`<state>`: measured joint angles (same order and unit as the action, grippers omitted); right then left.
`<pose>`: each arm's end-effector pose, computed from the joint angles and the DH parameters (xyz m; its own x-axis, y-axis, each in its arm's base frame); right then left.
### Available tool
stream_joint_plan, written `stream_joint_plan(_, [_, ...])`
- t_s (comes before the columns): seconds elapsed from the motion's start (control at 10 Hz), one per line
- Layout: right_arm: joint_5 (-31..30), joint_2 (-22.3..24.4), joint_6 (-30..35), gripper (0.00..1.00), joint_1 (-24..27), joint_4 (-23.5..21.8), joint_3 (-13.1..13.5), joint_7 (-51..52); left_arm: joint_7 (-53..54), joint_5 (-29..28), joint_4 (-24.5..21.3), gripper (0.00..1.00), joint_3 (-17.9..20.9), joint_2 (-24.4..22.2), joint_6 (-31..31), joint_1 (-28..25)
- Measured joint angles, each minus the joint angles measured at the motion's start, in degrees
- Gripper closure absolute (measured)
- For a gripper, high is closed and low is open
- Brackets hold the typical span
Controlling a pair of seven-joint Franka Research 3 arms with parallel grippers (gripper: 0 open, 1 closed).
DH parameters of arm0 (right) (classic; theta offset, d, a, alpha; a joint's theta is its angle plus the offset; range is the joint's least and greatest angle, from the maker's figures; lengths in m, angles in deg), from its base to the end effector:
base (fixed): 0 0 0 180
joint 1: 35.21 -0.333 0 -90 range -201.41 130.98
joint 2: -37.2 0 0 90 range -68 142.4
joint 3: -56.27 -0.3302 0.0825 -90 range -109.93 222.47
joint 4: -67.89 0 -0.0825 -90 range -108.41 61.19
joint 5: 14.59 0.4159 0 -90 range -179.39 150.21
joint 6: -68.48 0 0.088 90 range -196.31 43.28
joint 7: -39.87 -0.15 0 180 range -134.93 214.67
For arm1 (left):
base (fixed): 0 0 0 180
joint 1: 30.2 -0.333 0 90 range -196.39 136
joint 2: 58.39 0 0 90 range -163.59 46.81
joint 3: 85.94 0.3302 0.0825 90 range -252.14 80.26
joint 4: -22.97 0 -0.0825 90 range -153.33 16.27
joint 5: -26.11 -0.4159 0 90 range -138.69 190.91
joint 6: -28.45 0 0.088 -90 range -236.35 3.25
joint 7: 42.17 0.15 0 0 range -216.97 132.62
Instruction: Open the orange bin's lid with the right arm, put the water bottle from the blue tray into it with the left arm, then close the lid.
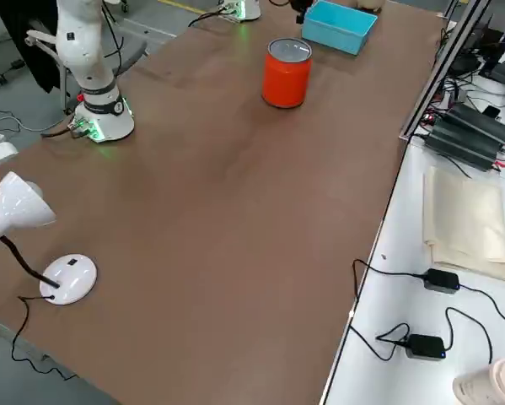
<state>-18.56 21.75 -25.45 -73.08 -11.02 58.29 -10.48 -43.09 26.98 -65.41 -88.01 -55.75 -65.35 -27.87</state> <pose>0.5516 0.3897 0.5298 0.9686 -0.2424 0.0555 -0.2455 -0.9678 0.0558 0.6082 -0.0485 0.5886 0.9971 -0.0595 0.0482 -0.0604 -0.9980 0.0176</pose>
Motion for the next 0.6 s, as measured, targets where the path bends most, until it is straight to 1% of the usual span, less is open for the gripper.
stream_joint_plan(0.2, [0.4,4.0,5.3,0.98,7.4,0.1,0.2,10.5,0.0,0.0,0.1,0.0,0.0,0.0,0.3,0.0])
stream_joint_plan(0.4, [1.3,7.3,8.8,0.96,16.7,0.1,0.3,24.0,0.0,0.0,0.1,0.0,0.0,0.0,0.5,0.0])
stream_joint_plan(0.6, [1.6,9.5,10.7,0.93,25.0,-0.1,0.5,37.3,0.0,0.0,0.1,0.0,0.0,0.0,0.6,-0.1])
